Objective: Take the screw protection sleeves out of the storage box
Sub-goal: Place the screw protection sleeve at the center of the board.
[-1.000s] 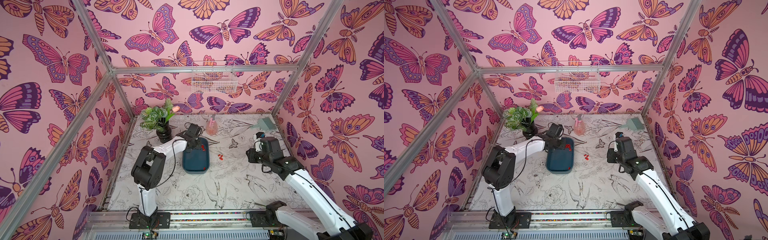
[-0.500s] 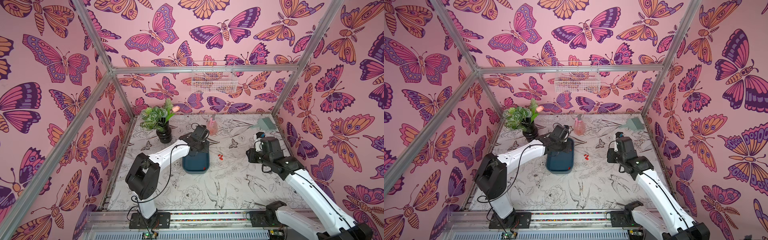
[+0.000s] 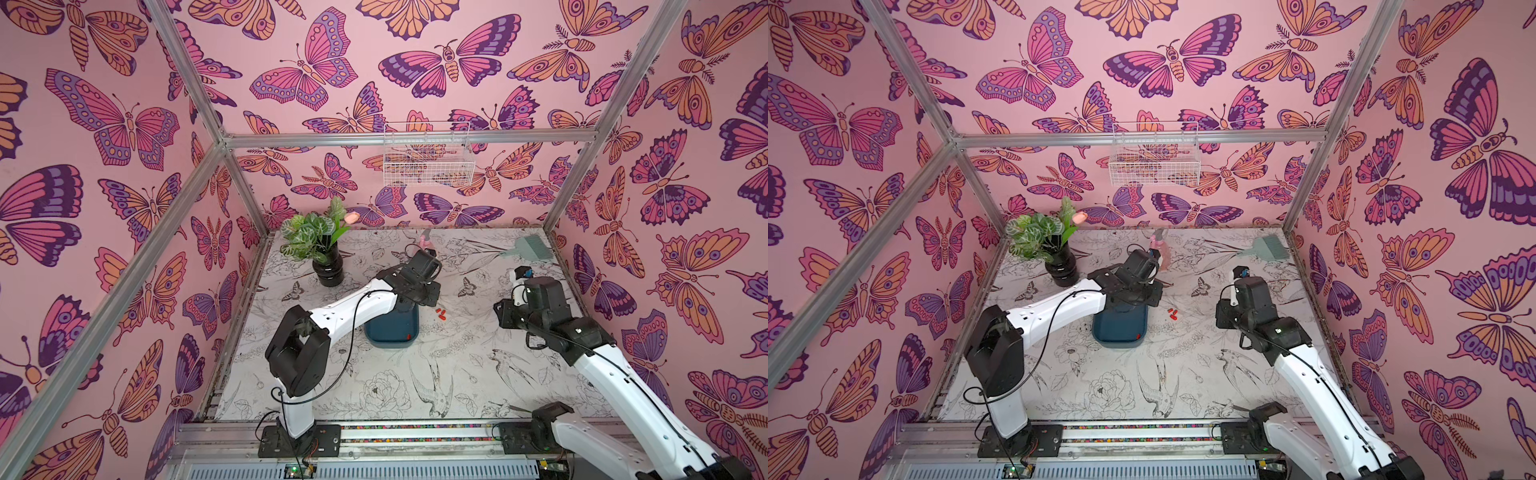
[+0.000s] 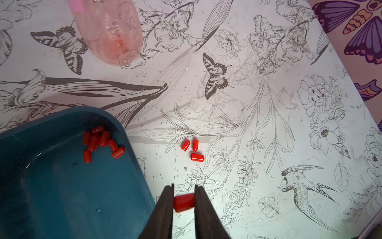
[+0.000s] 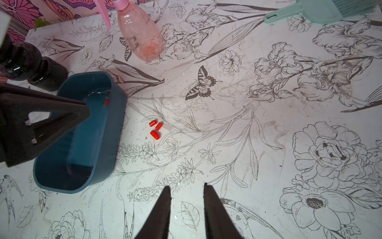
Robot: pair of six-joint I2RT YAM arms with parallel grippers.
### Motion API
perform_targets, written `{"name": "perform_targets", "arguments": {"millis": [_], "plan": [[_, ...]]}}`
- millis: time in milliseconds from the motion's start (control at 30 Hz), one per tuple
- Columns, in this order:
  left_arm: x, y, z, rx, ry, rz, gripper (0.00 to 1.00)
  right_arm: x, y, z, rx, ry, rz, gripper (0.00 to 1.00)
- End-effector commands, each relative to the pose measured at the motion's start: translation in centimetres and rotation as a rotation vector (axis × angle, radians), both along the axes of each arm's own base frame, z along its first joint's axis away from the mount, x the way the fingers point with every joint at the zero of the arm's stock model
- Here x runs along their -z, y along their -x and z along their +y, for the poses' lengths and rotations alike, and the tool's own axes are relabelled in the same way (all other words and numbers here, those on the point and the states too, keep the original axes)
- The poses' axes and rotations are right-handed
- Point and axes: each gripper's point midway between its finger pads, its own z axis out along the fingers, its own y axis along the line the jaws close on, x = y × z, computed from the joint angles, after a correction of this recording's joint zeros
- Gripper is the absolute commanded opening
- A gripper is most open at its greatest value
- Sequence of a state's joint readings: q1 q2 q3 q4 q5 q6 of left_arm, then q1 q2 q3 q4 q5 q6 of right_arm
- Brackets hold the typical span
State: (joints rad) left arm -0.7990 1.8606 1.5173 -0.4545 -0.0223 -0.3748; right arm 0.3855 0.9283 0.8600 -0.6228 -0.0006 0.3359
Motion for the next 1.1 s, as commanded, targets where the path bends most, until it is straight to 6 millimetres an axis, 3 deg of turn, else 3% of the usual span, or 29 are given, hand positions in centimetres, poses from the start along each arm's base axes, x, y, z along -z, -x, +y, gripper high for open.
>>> {"name": "perform_targets", "arguments": {"millis": [0,500,1067], "plan": [[1.4,0.3,-0.5,0.012,-0.033,0.037,0.22,0.6,0.5,-0.5,0.009,0.008,0.023,0.32],[6.8,0.2,-2.2,0.045,-0.123,0.107,0.23,0.9,0.4,-0.3,0.001,-0.002,0.031,0.32],[12.3,0.4,-1.7,0.058,-0.226,0.175,0.23,1.2,0.4,-0.2,-0.001,-0.011,0.040,0.32]]}}
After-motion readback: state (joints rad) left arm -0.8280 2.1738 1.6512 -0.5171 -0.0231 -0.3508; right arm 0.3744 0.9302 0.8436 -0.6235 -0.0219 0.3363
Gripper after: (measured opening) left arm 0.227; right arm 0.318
